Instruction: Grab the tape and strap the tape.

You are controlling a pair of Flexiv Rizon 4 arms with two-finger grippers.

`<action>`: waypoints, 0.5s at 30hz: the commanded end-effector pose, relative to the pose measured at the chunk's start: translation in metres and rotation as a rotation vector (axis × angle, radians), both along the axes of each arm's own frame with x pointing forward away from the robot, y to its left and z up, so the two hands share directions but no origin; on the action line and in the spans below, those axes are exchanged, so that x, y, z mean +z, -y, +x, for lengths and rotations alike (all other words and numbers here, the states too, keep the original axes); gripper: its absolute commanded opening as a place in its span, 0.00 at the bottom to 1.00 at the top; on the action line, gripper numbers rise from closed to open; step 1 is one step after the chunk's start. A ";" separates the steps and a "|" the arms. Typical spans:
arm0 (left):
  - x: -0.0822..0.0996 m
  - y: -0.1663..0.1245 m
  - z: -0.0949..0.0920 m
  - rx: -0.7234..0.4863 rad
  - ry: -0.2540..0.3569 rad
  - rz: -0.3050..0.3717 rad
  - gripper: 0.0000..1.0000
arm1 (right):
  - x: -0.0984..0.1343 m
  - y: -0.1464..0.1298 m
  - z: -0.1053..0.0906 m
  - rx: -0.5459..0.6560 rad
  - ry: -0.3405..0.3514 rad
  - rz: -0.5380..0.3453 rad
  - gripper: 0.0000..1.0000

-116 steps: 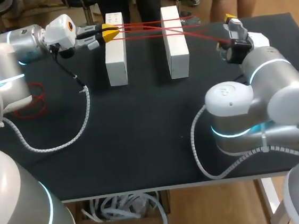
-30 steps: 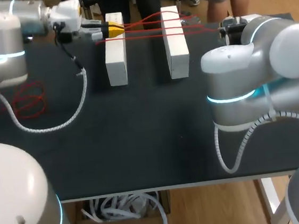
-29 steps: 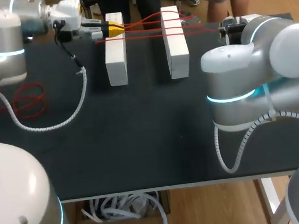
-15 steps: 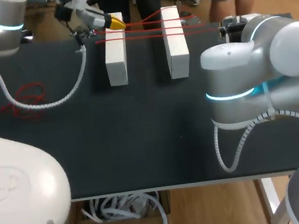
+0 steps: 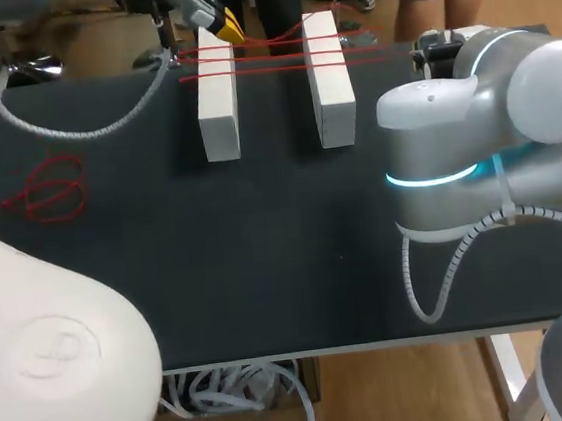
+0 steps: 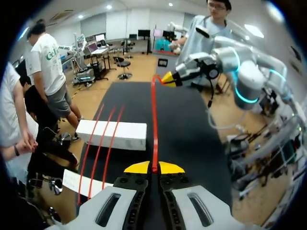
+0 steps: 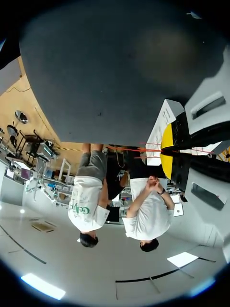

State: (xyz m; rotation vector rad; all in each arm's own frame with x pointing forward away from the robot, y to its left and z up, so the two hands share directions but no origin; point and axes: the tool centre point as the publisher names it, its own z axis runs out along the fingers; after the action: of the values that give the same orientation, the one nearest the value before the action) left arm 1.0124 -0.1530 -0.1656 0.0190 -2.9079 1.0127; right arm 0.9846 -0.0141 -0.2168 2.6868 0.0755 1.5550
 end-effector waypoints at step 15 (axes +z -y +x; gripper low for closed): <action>0.008 0.005 -0.010 -0.092 0.103 0.475 0.00 | 0.003 0.001 0.000 0.002 -0.008 -0.001 0.00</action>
State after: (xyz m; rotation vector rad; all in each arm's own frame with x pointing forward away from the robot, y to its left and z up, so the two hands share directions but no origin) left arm 1.0009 -0.1551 -0.1592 -0.1489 -3.1064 0.5036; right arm 0.9844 -0.0139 -0.2170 2.6865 0.0750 1.5556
